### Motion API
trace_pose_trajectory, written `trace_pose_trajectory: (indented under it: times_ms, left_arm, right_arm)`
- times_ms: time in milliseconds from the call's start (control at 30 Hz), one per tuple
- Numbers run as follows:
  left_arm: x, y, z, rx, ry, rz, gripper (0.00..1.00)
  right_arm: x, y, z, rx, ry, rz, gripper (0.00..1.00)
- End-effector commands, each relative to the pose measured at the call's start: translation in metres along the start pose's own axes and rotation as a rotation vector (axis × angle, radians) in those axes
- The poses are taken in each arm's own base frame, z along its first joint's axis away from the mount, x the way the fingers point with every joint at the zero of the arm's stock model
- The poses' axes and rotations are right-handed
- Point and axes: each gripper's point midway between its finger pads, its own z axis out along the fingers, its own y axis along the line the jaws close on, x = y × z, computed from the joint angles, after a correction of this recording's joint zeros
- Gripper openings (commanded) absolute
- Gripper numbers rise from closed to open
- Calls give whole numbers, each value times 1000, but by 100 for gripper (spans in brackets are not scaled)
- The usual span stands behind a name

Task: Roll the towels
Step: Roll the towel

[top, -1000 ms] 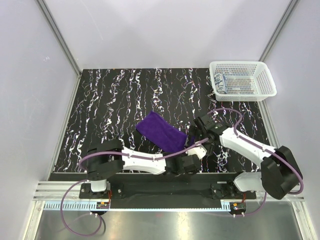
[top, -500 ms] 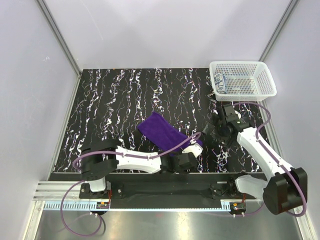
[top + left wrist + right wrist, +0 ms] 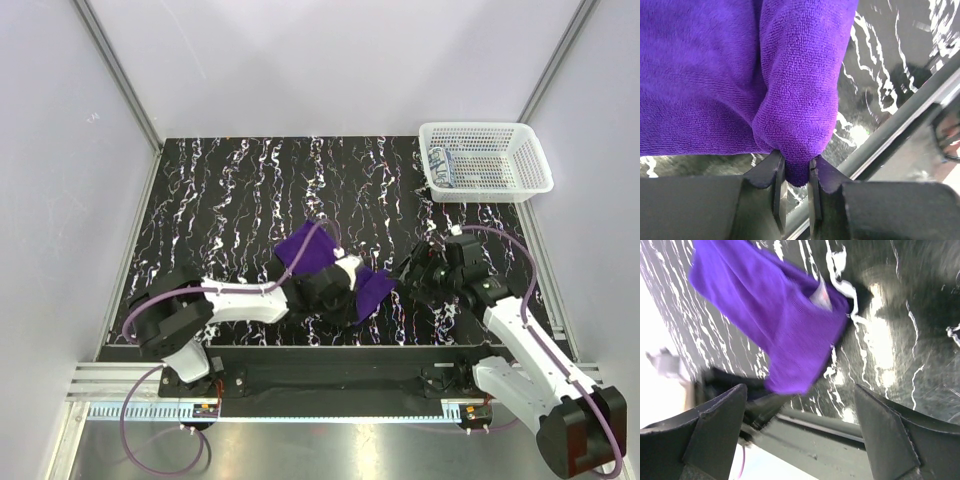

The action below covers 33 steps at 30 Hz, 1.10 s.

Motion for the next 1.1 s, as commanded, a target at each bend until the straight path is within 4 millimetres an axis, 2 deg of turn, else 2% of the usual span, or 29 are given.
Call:
trace_pose_trajectory:
  times_ms: [0, 33, 233, 333, 500, 800, 900, 1067]
  left_arm:
    - [-17, -29, -10, 200, -5, -132, 0]
    - [-21, -26, -10, 208, -3, -152, 0]
    - [-24, -34, -10, 366, 29, -283, 0]
    - [-23, -36, -9, 436, 48, -344, 0]
    - [-18, -40, -5, 545, 78, -429, 0]
    - [-18, -26, -3, 566, 86, -513, 0]
    - [-20, -27, -4, 582, 92, -528, 0]
    - [-21, -26, -6, 628, 98, -588, 0]
  right_arm:
    - [8, 19, 0, -144, 27, 7, 93]
    - [10, 20, 1, -155, 31, 24, 93]
    - [16, 18, 15, -200, 47, 51, 94]
    - [18, 20, 22, -213, 51, 41, 94]
    - [23, 11, 41, -167, 69, 35, 94]
    - [44, -9, 65, -67, 108, 7, 91]
    - [46, -10, 73, -68, 108, 4, 87]
    - [45, 0, 81, -104, 98, -8, 80]
